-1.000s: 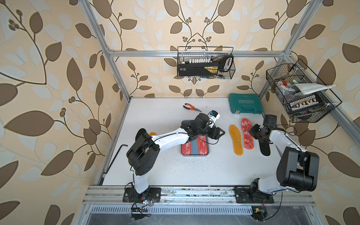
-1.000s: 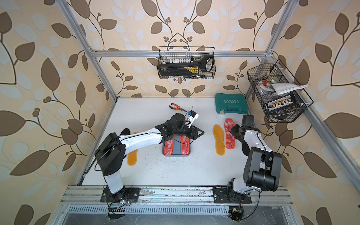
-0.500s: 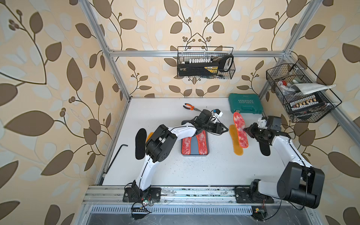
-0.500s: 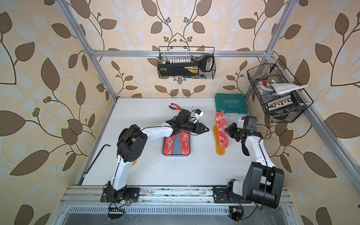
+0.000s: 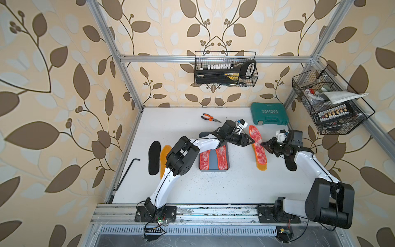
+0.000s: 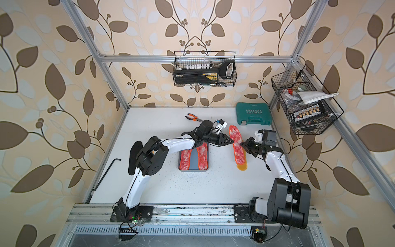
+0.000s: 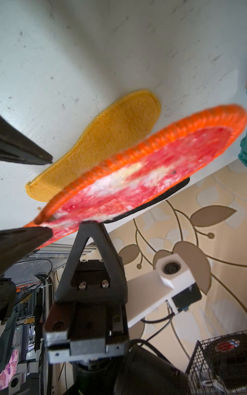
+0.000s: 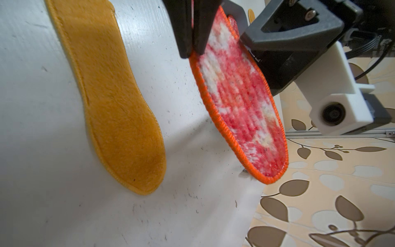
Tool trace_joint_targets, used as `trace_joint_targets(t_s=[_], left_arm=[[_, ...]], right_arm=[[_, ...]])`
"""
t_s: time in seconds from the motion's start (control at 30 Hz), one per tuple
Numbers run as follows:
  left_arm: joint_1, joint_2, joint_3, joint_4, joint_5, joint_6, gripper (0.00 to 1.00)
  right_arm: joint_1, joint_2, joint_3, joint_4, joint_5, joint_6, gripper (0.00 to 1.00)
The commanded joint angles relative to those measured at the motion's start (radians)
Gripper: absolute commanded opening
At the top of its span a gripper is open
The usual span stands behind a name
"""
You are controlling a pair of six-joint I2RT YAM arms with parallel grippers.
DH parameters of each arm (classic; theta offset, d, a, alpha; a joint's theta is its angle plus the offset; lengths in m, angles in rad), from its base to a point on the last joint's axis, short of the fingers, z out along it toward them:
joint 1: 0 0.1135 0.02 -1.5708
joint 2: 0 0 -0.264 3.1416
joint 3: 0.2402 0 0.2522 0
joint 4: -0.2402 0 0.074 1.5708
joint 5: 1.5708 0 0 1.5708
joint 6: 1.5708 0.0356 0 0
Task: Put the insoles into the storage box
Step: Pick up the insole from the center of the board.
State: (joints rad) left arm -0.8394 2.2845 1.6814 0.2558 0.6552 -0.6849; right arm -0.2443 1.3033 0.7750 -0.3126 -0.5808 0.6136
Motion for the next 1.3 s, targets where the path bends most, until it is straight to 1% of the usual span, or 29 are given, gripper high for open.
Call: trace_joint_targets(t_s=[0.0,0.07,0.13,0.2,0.47,0.6,0.63,0.8,0.83,0.93,1.03,1.07,1.13,1.2,1.23,1.27], left_arm=[[-0.009,0.001,0.034,0.044,0.003,-0.028,0.48],[-0.01,0.005,0.037,0.061,0.007,-0.042,0.43],[-0.014,0.005,0.04,0.067,0.006,-0.052,0.43],[-0.017,0.005,0.04,0.079,0.005,-0.06,0.39],[-0.023,0.005,0.034,0.082,0.0,-0.072,0.11],[-0.023,-0.017,0.015,0.076,-0.017,-0.083,0.01],[-0.023,-0.026,0.006,0.076,-0.02,-0.085,0.0],[-0.014,-0.103,-0.058,0.078,-0.04,-0.12,0.0],[-0.011,-0.126,-0.078,0.081,-0.041,-0.131,0.0],[0.007,-0.204,-0.149,0.1,-0.033,-0.158,0.0],[0.039,-0.291,-0.215,0.066,0.006,-0.159,0.0],[0.054,-0.329,-0.249,0.062,0.023,-0.156,0.0],[0.092,-0.397,-0.327,0.069,0.053,-0.169,0.0],[0.14,-0.469,-0.414,0.097,0.106,-0.192,0.0],[0.162,-0.514,-0.458,0.085,0.126,-0.185,0.0],[0.185,-0.565,-0.493,0.036,0.133,-0.153,0.0]], right_arm=[[0.002,0.003,-0.017,0.031,-0.03,0.011,0.0],[0.003,0.008,-0.02,0.036,-0.033,0.011,0.0],[0.005,0.012,-0.027,0.049,-0.033,0.015,0.0],[0.004,0.018,-0.026,0.049,-0.034,0.014,0.0],[0.007,0.016,-0.036,0.058,-0.02,0.012,0.0],[0.009,0.015,-0.037,0.058,-0.013,0.008,0.0],[0.011,0.012,-0.038,0.059,-0.008,0.005,0.0],[0.019,0.002,-0.04,0.068,-0.007,-0.005,0.0],[0.023,-0.004,-0.044,0.075,-0.01,-0.006,0.05],[0.037,-0.033,-0.051,0.094,-0.016,-0.016,0.33],[0.058,-0.08,-0.069,0.113,0.016,-0.033,0.53],[0.067,-0.101,-0.078,0.131,0.016,-0.035,0.57],[0.093,-0.137,-0.091,0.159,0.029,-0.051,0.6],[0.14,-0.166,-0.1,0.175,0.088,-0.072,0.63],[0.165,-0.174,-0.104,0.185,0.11,-0.081,0.64],[0.188,-0.176,-0.107,0.205,0.116,-0.087,0.65]])
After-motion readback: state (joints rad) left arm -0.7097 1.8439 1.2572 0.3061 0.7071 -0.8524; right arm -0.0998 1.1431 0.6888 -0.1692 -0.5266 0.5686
